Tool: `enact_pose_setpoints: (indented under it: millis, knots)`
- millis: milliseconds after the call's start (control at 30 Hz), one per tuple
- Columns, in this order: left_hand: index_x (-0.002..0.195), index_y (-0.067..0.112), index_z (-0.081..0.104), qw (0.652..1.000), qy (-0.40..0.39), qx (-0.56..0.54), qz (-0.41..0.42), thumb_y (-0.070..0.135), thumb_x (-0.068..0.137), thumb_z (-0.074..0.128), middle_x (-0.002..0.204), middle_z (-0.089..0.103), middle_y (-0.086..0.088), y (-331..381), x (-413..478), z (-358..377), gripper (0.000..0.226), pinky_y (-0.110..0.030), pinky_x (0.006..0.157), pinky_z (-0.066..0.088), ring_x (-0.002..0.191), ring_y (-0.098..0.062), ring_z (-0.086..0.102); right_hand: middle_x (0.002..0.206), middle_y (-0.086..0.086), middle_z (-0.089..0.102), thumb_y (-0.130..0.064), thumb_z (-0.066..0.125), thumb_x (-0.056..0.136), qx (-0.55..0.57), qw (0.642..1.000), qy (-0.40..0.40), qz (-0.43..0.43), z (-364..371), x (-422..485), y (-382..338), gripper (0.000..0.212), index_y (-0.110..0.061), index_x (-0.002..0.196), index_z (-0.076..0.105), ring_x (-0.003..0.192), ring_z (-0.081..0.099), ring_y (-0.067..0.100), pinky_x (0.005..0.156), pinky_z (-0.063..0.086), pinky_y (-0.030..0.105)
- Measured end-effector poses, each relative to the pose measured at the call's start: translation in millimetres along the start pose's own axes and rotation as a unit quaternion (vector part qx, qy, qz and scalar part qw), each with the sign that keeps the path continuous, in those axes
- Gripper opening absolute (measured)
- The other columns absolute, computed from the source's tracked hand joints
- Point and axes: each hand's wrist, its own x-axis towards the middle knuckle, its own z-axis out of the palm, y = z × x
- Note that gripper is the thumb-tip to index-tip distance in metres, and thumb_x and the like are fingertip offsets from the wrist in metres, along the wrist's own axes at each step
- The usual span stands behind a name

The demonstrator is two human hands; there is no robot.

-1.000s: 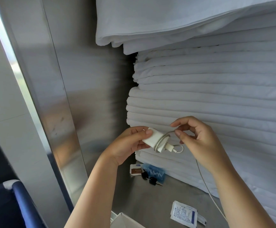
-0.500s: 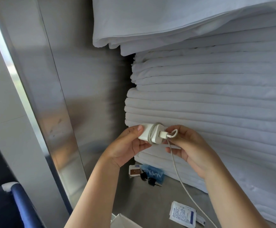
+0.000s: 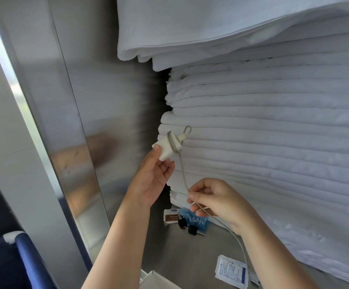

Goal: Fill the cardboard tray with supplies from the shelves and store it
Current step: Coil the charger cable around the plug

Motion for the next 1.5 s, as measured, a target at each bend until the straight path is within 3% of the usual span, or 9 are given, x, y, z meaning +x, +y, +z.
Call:
enact_pose_setpoints:
  millis: [300, 367, 567, 700, 833, 967, 1033, 1133, 1500]
  knots:
    - [0.087, 0.024, 0.062, 0.99, 0.094, 0.103, 0.025, 0.036, 0.062, 0.075, 0.079, 0.071, 0.01, 0.2, 3.9, -3.3, 0.031, -0.021, 0.071, 0.051, 0.073, -0.003, 0.065, 0.077, -0.007, 0.068, -0.022, 0.064, 0.089, -0.223, 0.968, 0.009, -0.11, -4.3, -8.0, -10.8, 0.013, -0.03, 0.097, 0.063, 0.067, 0.067, 0.008, 0.071, 0.059, 0.034]
    - [0.09, 0.024, 0.063, 0.987, 0.09, 0.126, 0.038, 0.035, 0.062, 0.075, 0.082, 0.073, 0.01, 0.6, 4.6, -5.4, 0.032, -0.022, 0.075, 0.05, 0.077, -0.003, 0.066, 0.078, -0.011, 0.066, -0.023, 0.063, 0.088, -0.231, 0.962, 0.028, -0.14, -7.1, -10.3, -14.0, 0.014, -0.035, 0.095, 0.064, 0.067, 0.065, 0.006, 0.07, 0.058, 0.033]
    - [0.094, 0.023, 0.066, 0.979, 0.066, 0.186, 0.05, 0.035, 0.062, 0.076, 0.091, 0.072, 0.006, -0.6, 5.0, -4.0, 0.035, -0.023, 0.079, 0.05, 0.084, -0.005, 0.067, 0.076, -0.018, 0.06, -0.023, 0.059, 0.09, -0.239, 0.933, 0.11, -0.248, -13.7, -15.1, -21.7, 0.015, -0.035, 0.092, 0.067, 0.055, 0.049, 0.0, 0.05, 0.039, 0.011]
    - [0.093, 0.023, 0.066, 0.96, 0.072, 0.263, 0.065, 0.031, 0.07, 0.078, 0.095, 0.067, -0.002, -4.8, 3.6, 1.4, 0.027, -0.029, 0.09, 0.051, 0.09, -0.012, 0.062, 0.079, -0.02, 0.062, -0.023, 0.059, 0.09, -0.253, 0.91, 0.142, -0.297, -15.3, -17.3, -25.1, 0.014, -0.028, 0.097, 0.07, 0.065, 0.056, 0.002, 0.055, 0.042, 0.011]
    - [0.094, 0.02, 0.065, 0.957, 0.035, 0.283, 0.059, 0.04, 0.057, 0.078, 0.099, 0.068, -0.006, -2.6, 0.0, 3.9, 0.044, -0.037, 0.095, 0.049, 0.095, -0.017, 0.062, 0.083, -0.013, 0.061, -0.025, 0.056, 0.091, -0.255, 0.89, 0.176, -0.333, -18.8, -17.2, -26.6, 0.017, -0.024, 0.099, 0.07, 0.064, 0.056, 0.012, 0.058, 0.046, 0.026]
    - [0.09, 0.026, 0.068, 0.936, -0.051, 0.348, 0.027, 0.04, 0.06, 0.078, 0.09, 0.071, 0.003, -3.4, -0.5, 2.7, 0.034, -0.032, 0.088, 0.052, 0.089, -0.01, 0.064, 0.083, -0.014, 0.057, -0.018, 0.057, 0.093, -0.254, 0.874, 0.215, -0.355, -23.4, -15.3, -25.9, 0.015, -0.021, 0.097, 0.071, 0.069, 0.056, 0.011, 0.058, 0.043, 0.02]
    - [0.085, 0.029, 0.07, 0.924, -0.088, 0.371, 0.004, 0.041, 0.061, 0.079, 0.084, 0.071, 0.007, -4.8, -1.4, 2.8, 0.028, -0.024, 0.079, 0.052, 0.086, -0.007, 0.065, 0.084, -0.014, 0.057, -0.017, 0.057, 0.093, -0.25, 0.873, 0.227, -0.351, -25.4, -13.3, -23.9, 0.015, -0.021, 0.096, 0.071, 0.069, 0.056, 0.011, 0.059, 0.044, 0.021]
    - [0.087, 0.03, 0.073, 0.918, -0.117, 0.379, -0.024, 0.034, 0.07, 0.082, 0.085, 0.07, 0.007, -5.4, -2.3, 2.3, 0.02, -0.027, 0.084, 0.052, 0.089, -0.009, 0.066, 0.085, -0.013, 0.058, -0.017, 0.058, 0.093, -0.242, 0.875, 0.242, -0.343, -28.7, -10.5, -19.6, 0.015, -0.023, 0.095, 0.071, 0.07, 0.056, 0.011, 0.06, 0.045, 0.023]
    - [0.109, 0.016, 0.072, 0.931, -0.193, 0.305, -0.049, 0.039, 0.081, 0.065, 0.109, 0.07, -0.004, -1.4, -10.7, 4.4, 0.037, -0.025, 0.087, 0.049, 0.105, -0.016, 0.063, 0.077, -0.016, 0.067, -0.022, 0.066, 0.087, -0.093, 0.931, 0.213, -0.282, -37.3, -7.2, -14.6, 0.01, -0.031, 0.087, 0.069, 0.067, 0.058, 0.001, 0.062, 0.043, 0.008]
